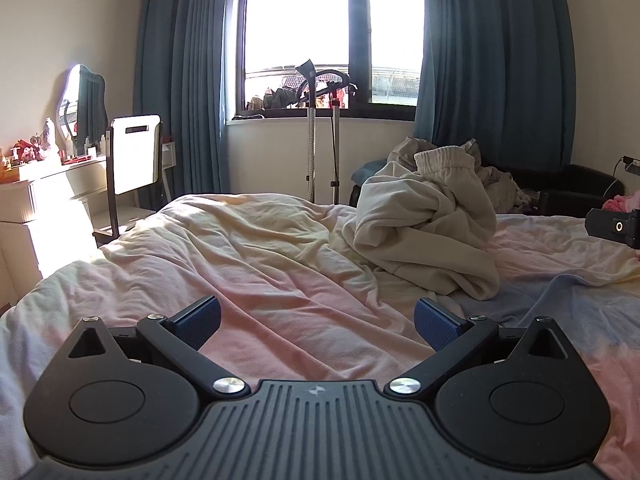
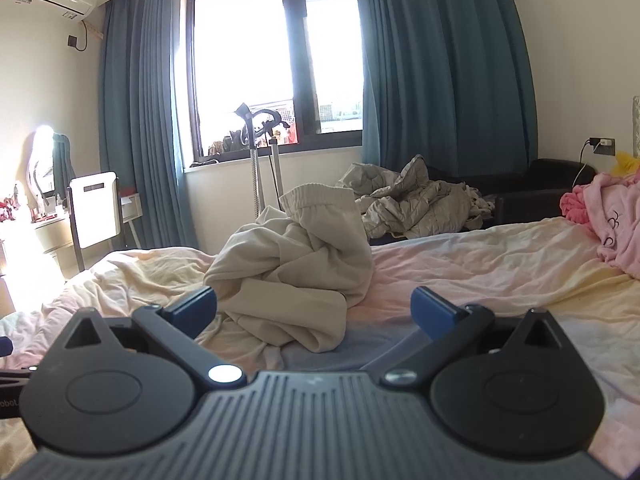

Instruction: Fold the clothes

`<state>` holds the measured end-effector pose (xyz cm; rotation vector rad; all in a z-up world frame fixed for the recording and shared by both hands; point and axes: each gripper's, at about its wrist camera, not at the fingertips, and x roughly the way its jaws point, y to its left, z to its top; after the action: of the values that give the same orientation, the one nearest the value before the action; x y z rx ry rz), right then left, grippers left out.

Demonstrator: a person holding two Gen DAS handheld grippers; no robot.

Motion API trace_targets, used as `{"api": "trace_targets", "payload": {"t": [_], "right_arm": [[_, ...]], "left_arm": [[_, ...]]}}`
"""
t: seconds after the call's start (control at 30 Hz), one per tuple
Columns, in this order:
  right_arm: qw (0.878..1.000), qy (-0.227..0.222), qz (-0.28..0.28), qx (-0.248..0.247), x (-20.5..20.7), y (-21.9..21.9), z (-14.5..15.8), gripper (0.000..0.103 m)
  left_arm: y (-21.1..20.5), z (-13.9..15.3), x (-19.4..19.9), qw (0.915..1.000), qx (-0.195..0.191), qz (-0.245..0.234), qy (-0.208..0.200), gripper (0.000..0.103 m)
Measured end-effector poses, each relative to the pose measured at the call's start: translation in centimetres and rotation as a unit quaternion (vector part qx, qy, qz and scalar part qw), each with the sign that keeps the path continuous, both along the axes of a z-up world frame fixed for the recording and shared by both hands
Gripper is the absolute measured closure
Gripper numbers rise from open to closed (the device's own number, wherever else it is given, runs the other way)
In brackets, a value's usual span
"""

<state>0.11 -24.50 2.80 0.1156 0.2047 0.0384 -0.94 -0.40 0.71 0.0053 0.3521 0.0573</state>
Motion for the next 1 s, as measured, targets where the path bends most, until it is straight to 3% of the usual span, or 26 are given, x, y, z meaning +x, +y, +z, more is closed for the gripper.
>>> {"api": "trace_targets", "payload": {"t": [0.43, 0.53, 0.63, 0.8, 1.0], "right_arm": [[1.000, 0.004, -0.012, 0.005, -3.6, -3.1, 0.7, 0.000], [1.000, -0.002, -0.012, 0.008, -6.4, -3.1, 1.2, 0.000], [1.000, -0.009, -0.010, 0.018, -8.8, -2.6, 2.3, 0.000], [1.000, -0.017, 0.001, -0.002, -11.9, -1.6, 5.4, 0.000], [0.999, -0.039, 0.004, 0.006, -15.8, -2.3, 9.5, 0.000]], "left_arm": [[-2.2, 4.8, -3.8, 0.9999, 0.002, 0.010, 0.011, 0.000], [-2.3, 7.1, -6.2, 1.0000, -0.003, -0.005, -0.002, 0.000], [-2.9, 9.9, -9.1, 0.9996, 0.018, -0.007, -0.020, 0.000], [-3.0, 14.4, -11.6, 0.9993, 0.028, 0.015, 0.022, 0.000], [-3.0, 19.9, -14.8, 0.9971, 0.068, 0.035, -0.002, 0.000]]}}
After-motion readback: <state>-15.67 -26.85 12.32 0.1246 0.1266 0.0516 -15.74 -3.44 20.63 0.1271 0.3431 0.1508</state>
